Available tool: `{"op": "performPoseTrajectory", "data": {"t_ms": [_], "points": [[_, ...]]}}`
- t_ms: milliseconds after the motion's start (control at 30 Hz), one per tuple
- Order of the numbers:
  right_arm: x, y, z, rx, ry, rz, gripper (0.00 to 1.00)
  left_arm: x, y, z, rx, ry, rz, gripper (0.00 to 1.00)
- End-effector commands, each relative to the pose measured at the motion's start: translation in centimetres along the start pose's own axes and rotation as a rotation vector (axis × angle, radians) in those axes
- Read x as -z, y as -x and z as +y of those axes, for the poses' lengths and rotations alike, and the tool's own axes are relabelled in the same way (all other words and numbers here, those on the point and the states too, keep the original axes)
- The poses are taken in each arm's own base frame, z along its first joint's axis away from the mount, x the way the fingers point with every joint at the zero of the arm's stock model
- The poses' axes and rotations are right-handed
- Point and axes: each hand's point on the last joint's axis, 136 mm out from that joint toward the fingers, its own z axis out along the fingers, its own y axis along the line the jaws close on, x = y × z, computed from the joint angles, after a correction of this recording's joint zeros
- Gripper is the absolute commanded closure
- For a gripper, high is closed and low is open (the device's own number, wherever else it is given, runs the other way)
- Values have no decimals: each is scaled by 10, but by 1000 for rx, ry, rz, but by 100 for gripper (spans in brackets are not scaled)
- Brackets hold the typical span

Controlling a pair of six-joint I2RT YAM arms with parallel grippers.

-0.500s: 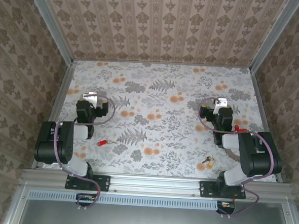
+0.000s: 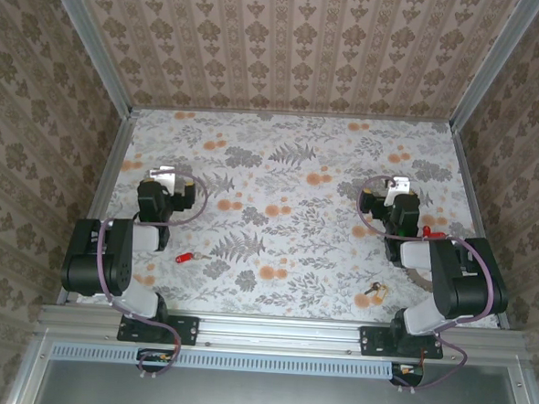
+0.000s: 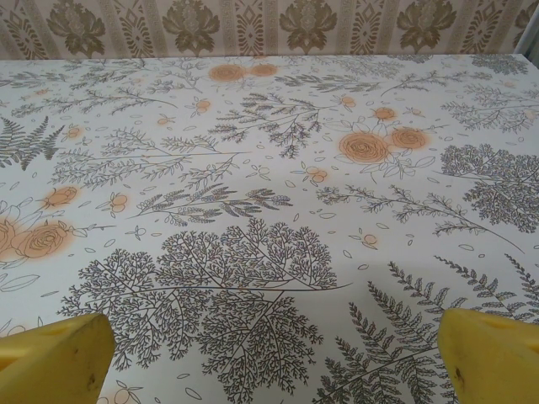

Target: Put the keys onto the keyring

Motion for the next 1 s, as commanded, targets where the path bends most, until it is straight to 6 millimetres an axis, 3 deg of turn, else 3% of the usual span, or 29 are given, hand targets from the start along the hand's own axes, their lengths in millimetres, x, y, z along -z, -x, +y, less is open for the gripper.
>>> {"op": "performPoseTrajectory", "data": {"t_ms": [0, 533, 633, 767, 833, 967], "points": [[-3, 4, -1, -10, -1, -3, 0, -1, 4, 0, 19, 7, -7, 0], [-1, 6, 5, 5, 31, -7, 0, 3, 8, -6, -1, -26, -26, 0], [4, 14, 5, 10, 22, -9, 1, 9, 12, -1, 9, 3, -45, 0], [24, 35, -8, -52, -47, 67, 0, 23, 24, 12, 50, 68, -34, 0], [38, 42, -14, -112, -84, 105, 0, 31, 27, 29, 121, 158, 19, 0], [70, 47, -31, -299, -184, 143, 0, 51, 40, 51, 297, 283, 131, 0]]}}
